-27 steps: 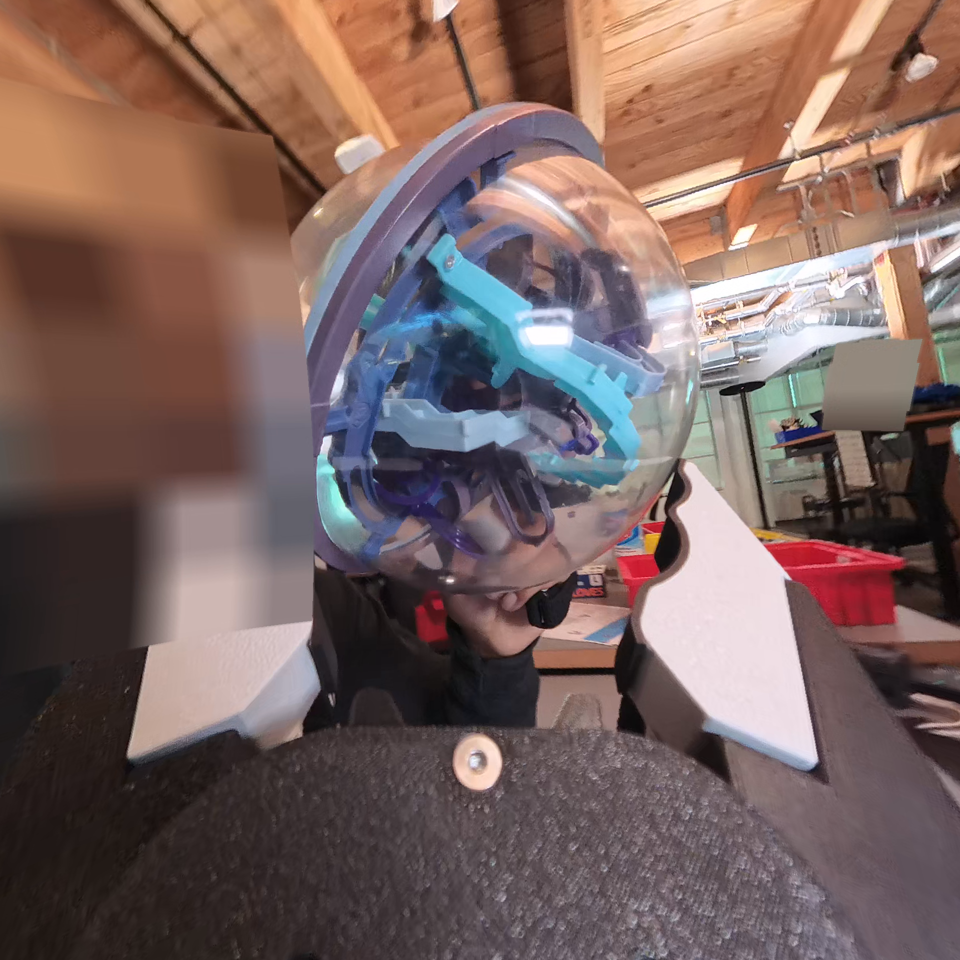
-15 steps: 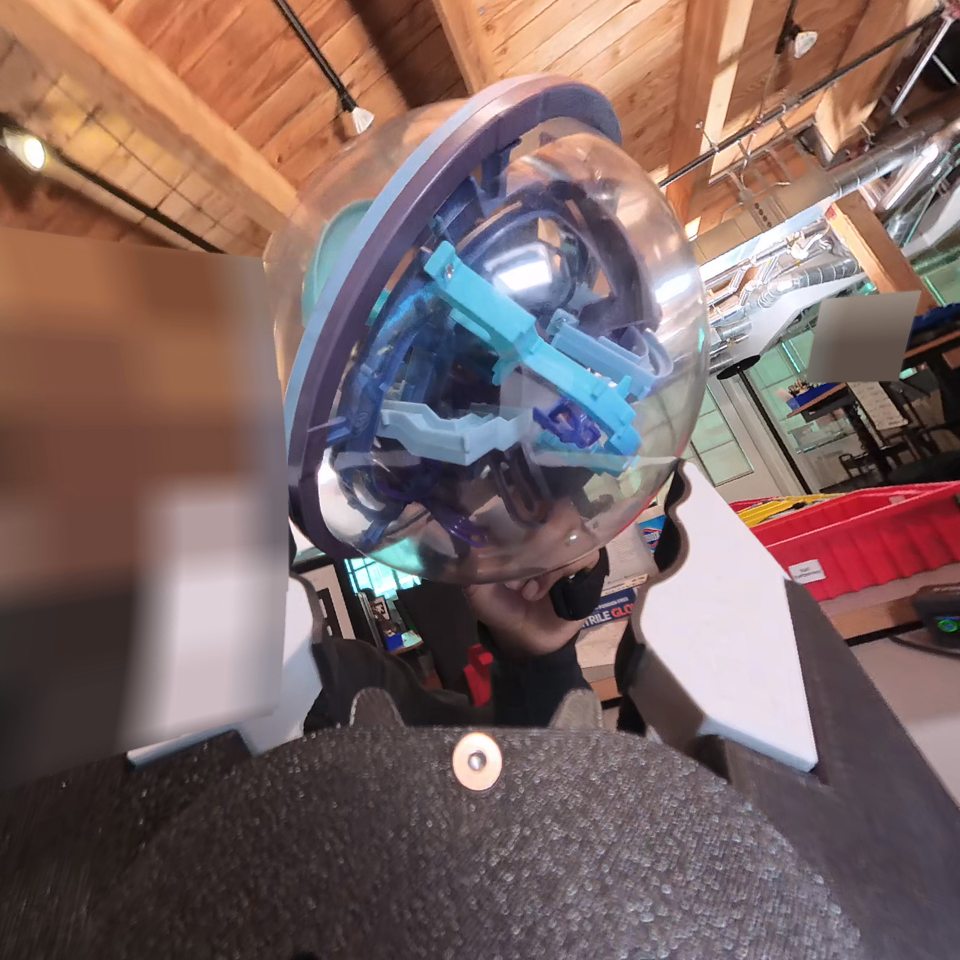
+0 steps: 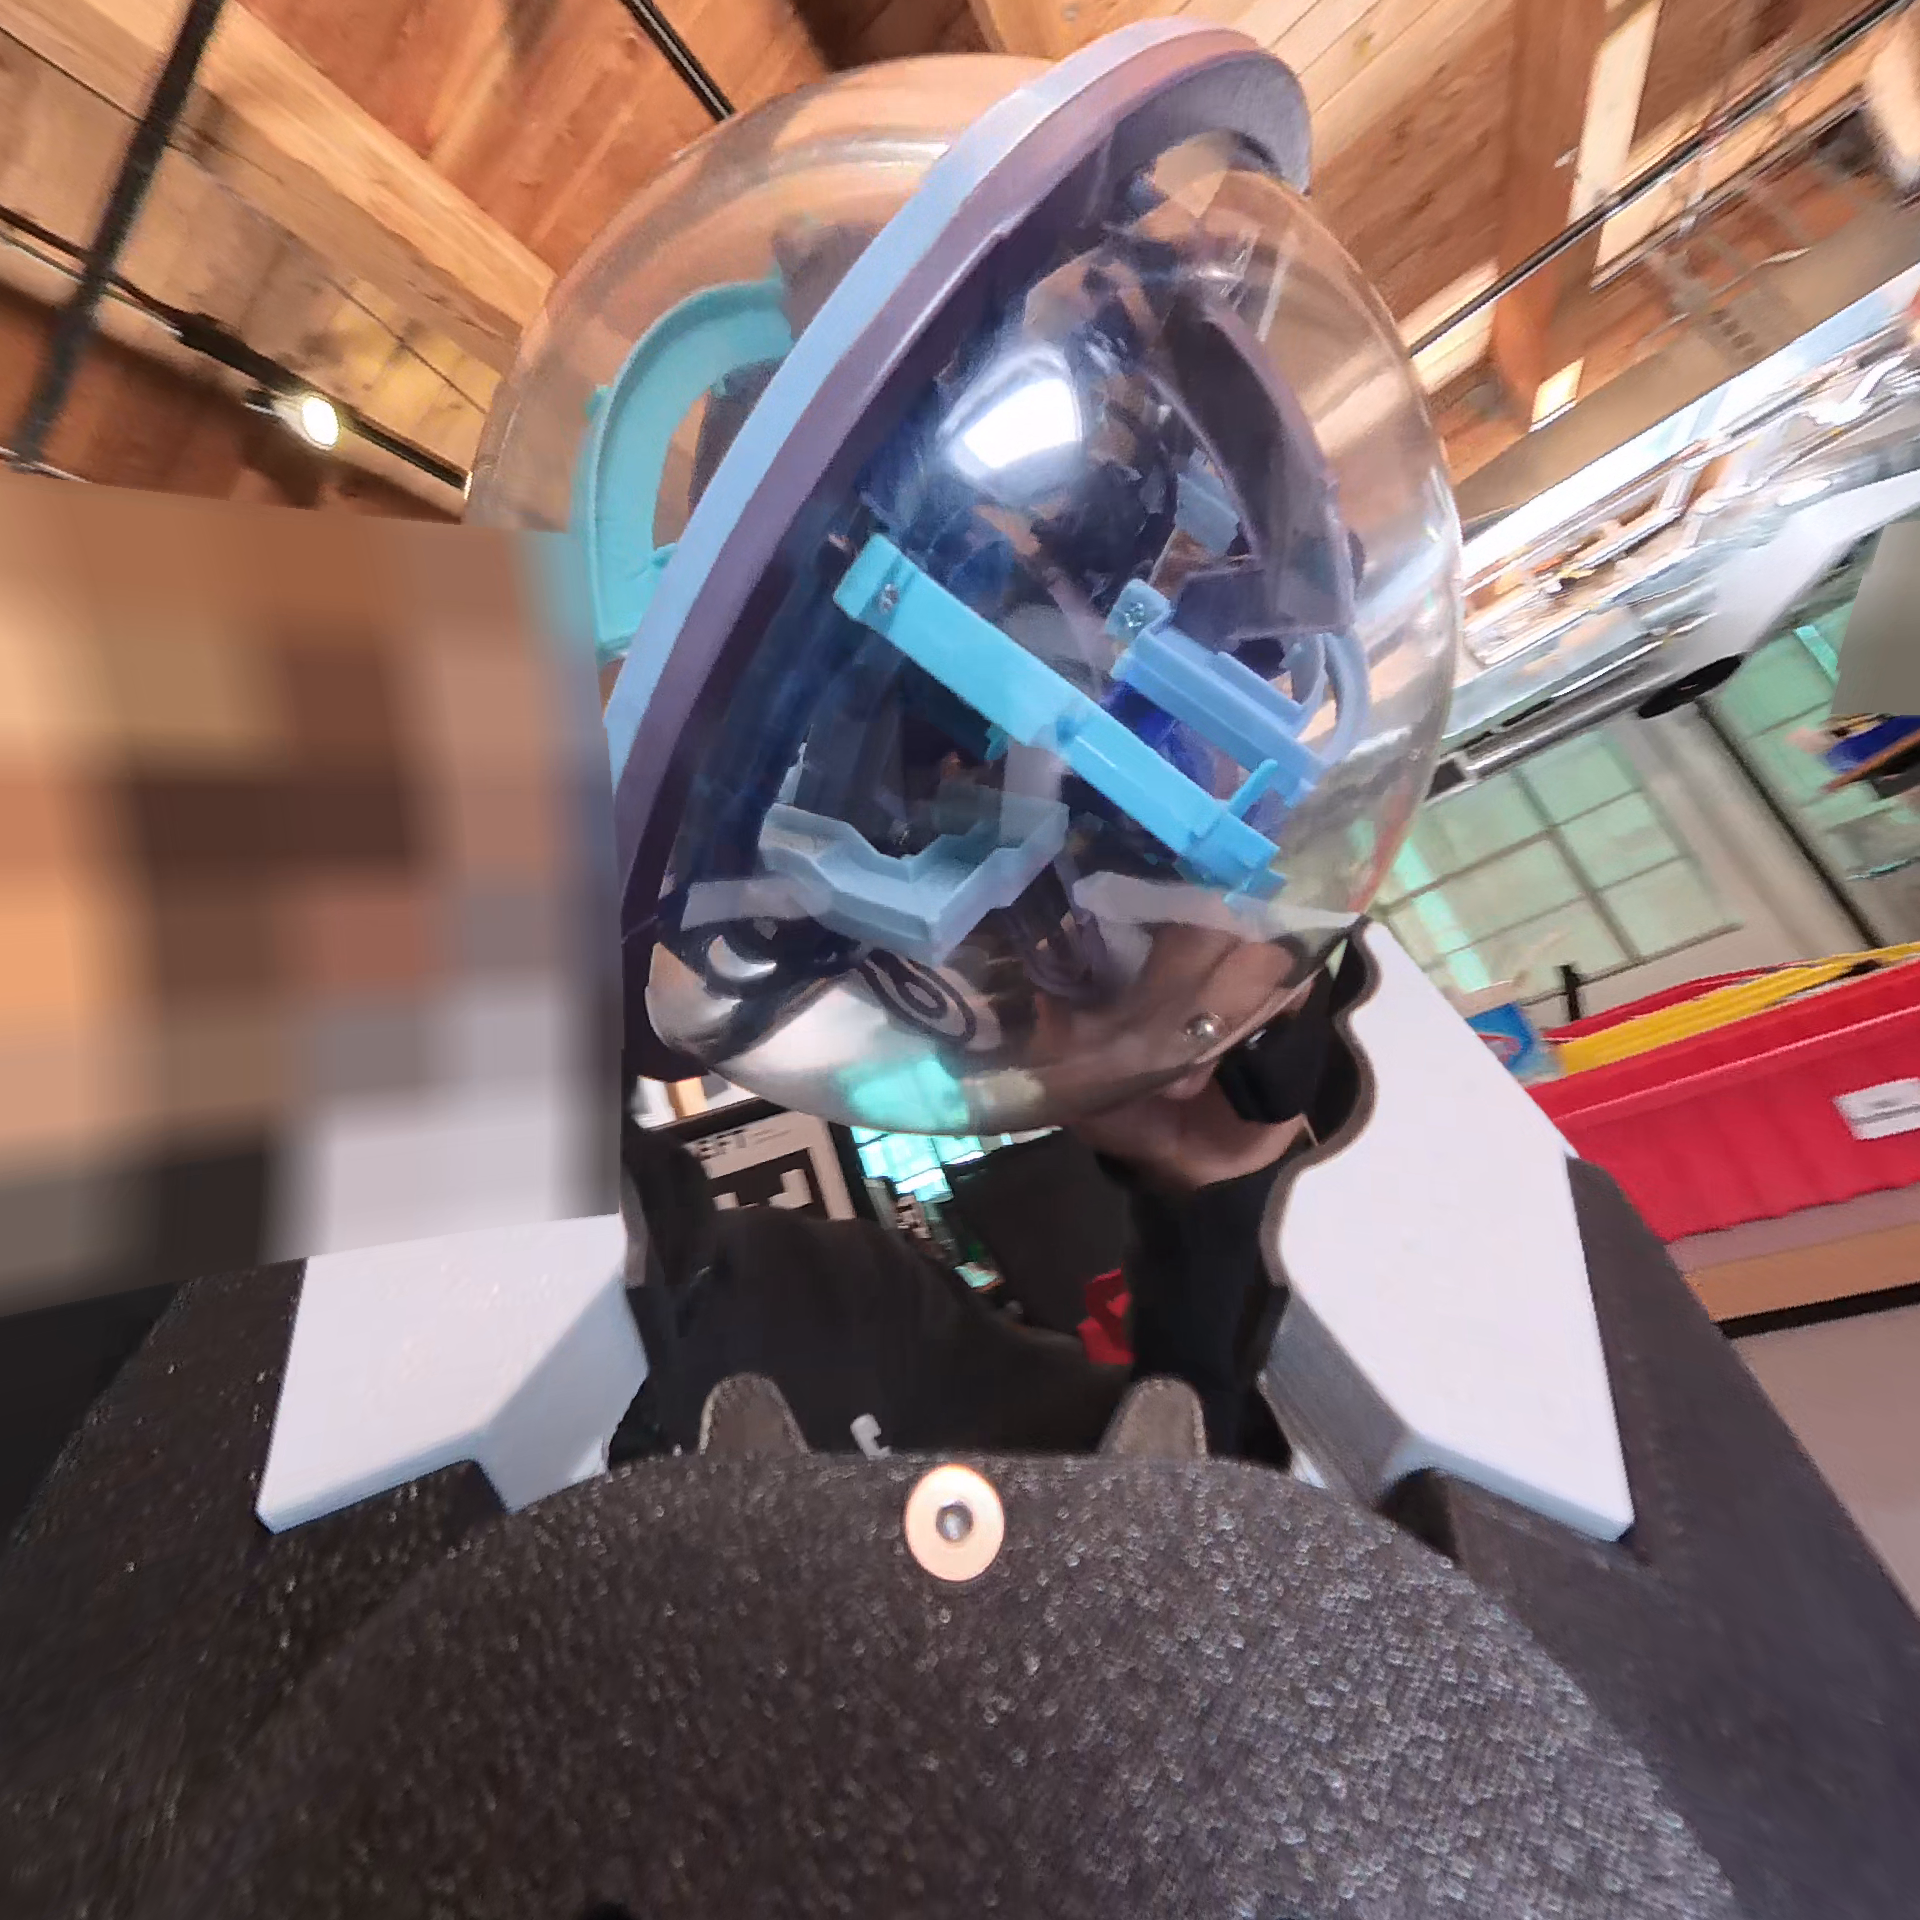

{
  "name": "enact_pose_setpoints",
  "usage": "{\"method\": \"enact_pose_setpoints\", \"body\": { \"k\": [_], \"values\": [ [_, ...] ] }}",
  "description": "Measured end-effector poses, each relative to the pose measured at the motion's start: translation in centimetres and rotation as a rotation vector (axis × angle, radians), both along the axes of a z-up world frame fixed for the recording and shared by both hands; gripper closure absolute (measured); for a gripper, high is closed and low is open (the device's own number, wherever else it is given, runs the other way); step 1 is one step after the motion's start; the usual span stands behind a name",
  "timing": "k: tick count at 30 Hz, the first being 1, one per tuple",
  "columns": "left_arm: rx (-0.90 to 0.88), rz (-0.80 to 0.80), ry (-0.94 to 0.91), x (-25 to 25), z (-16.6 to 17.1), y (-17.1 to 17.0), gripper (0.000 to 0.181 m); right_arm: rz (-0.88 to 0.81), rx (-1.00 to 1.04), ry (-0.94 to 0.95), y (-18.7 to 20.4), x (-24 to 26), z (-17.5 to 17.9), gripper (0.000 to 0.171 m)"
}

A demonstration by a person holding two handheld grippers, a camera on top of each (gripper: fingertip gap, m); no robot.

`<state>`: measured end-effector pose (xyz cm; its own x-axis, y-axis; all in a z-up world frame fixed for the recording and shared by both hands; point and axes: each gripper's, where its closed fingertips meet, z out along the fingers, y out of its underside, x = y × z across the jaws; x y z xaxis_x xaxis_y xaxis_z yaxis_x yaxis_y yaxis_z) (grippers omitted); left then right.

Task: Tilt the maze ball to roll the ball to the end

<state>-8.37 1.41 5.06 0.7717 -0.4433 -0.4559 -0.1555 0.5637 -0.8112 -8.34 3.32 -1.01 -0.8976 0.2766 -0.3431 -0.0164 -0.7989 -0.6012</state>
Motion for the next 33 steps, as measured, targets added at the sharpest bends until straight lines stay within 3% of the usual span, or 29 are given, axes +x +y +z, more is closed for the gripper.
{"method": "enact_pose_setpoints", "body": {
  "k": [1,17,20,24,27,33],
  "values": [
    [0.011,0.000,0.030,0.5,-0.2,-0.1,0.060,0.016,-0.006,0.004,-0.1,0.4,-0.1,0.032],
    [-0.029,-0.202,0.275,6.3,-4.2,-2.1,0.045,0.177,-0.237,0.073,-2.4,6.3,-2.8,0.034],
    [-0.085,-0.264,0.234,5.8,-4.4,-2.0,0.045,0.189,-0.287,0.060,-2.7,6.2,-3.3,0.035],
    [-0.178,-0.232,0.223,4.9,-6.0,0.2,0.035,0.216,-0.319,0.018,-3.4,5.8,-4.2,0.036],
    [-0.244,-0.258,0.175,4.6,-6.9,0.9,0.041,0.229,-0.379,-0.005,-3.4,5.7,-5.3,0.037],
    [-0.478,-0.222,0.058,3.2,-12.2,3.0,0.049,0.178,-0.704,-0.147,-0.8,5.1,-9.9,0.036]
  ]
}}
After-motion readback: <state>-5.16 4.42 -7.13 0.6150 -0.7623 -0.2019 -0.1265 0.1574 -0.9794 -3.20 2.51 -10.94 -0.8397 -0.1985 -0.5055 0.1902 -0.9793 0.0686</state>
